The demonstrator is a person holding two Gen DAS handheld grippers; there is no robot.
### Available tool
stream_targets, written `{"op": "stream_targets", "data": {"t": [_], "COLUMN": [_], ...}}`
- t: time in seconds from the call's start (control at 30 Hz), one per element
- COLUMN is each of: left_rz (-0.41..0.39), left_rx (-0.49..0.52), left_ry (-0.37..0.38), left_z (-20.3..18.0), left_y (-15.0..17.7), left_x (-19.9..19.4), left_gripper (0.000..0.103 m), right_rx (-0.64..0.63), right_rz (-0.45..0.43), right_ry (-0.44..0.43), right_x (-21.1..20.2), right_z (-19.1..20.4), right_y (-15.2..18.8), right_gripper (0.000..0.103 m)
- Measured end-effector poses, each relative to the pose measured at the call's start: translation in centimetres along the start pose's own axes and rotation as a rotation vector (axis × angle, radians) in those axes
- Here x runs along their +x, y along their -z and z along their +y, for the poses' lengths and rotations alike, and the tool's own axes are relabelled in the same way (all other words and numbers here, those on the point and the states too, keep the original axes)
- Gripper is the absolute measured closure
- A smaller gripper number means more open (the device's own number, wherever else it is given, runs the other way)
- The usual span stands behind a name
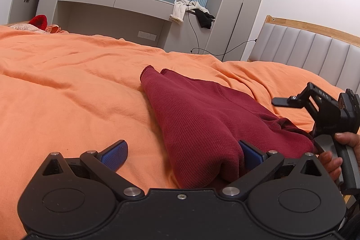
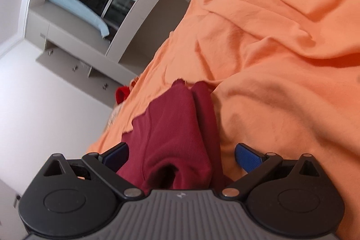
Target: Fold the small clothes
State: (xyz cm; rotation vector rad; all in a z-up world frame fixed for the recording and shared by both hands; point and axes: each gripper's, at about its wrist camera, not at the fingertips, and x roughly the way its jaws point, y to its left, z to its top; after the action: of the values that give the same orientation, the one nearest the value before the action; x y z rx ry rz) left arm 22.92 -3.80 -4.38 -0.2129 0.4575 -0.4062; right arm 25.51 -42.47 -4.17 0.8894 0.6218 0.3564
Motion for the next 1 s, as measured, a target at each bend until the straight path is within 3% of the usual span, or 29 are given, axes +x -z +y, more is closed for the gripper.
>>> {"op": "stream_targets", "data": {"t": [0.13, 0.2, 0.3, 0.6, 0.7, 1.0], "left_rz": [0.0, 0.0, -0.001, -0.004, -0.005, -0.002], "left_rx": [0.0, 0.0, 0.0, 0.001, 0.001, -0.001], "left_ry": [0.0, 0.001, 0.001, -0.001, -0.001, -0.002], "left_z": [0.0, 0.0, 0.0, -0.1, -0.1, 0.0], "left_y": [0.0, 0.0, 0.0, -0.1, -0.1, -0.1], "left_x": [0.0, 0.0, 0.0, -0.1, 0.0, 0.0], "left_gripper": [0.001, 0.0, 0.001, 0.0, 0.0, 0.0], "right_rx": [-0.02, -0.05, -0.116, -0.647, -0.664, -0.532], "right_rz": [-0.015, -0.019, -0.014, -0.059, -0.063, -0.043], "right_ry": [0.049, 0.086, 0.123, 0.329, 0.336, 0.291], "right_x": [0.6, 1.0, 1.3, 1.9, 1.8, 1.7], "right_z": [0.4, 0.8, 1.6, 7.2, 7.4, 6.0], "right_y": [-0.1, 0.0, 0.3, 4.0, 4.2, 3.0], "right_gripper": [0.019, 0.04, 0.052, 0.056, 0.056, 0.05]}}
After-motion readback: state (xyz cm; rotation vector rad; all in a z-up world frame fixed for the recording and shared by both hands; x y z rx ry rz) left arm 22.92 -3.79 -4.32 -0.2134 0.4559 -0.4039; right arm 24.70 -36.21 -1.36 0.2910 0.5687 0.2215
